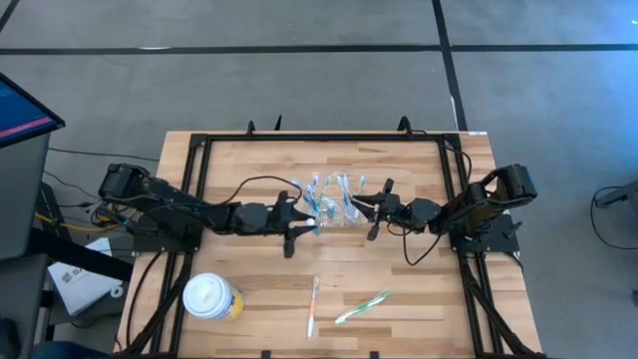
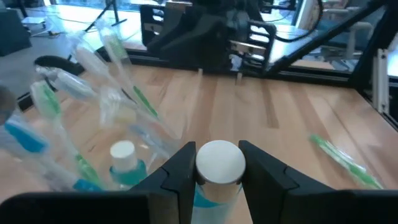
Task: Pick & Place toothbrushing station
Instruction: Put the mouthwash into the transparent organizer
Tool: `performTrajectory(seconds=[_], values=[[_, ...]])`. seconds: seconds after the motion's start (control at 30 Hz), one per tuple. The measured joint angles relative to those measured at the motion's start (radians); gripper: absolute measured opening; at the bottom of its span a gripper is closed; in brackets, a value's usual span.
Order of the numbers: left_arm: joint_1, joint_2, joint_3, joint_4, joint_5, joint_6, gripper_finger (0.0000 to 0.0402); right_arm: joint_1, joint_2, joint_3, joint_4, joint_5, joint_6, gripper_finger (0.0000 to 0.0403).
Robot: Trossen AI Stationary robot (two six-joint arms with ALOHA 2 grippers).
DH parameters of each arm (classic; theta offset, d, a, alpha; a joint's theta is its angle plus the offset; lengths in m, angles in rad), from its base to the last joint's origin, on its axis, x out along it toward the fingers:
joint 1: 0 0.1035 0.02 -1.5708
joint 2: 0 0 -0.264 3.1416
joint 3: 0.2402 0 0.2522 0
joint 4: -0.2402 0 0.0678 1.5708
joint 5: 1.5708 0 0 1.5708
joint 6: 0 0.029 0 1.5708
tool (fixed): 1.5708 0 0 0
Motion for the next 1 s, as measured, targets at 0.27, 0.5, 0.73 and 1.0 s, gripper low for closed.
performTrajectory(seconds=[0.27,0.5,0.73,1.0], values=[[0.067,0.029,0.061,-0.001,0.006,0.022,0.0101,0.000,0.000,0.000,0.000,0.000,0.000,0.0062],[0.079,0.042,0.088,-0.007,-0.038,0.018,0.0101,0.000,0.000,0.000,0.007,0.000,-0.020,0.0062],[0.066,0.115,0.127,-0.004,-0.158,0.018,0.0101,0.000,0.000,0.000,0.013,0.000,-0.023,0.0062],[0.066,0.223,0.203,-0.001,-0.232,0.018,0.0101,0.001,0.000,0.000,0.012,0.000,-0.023,0.0062]])
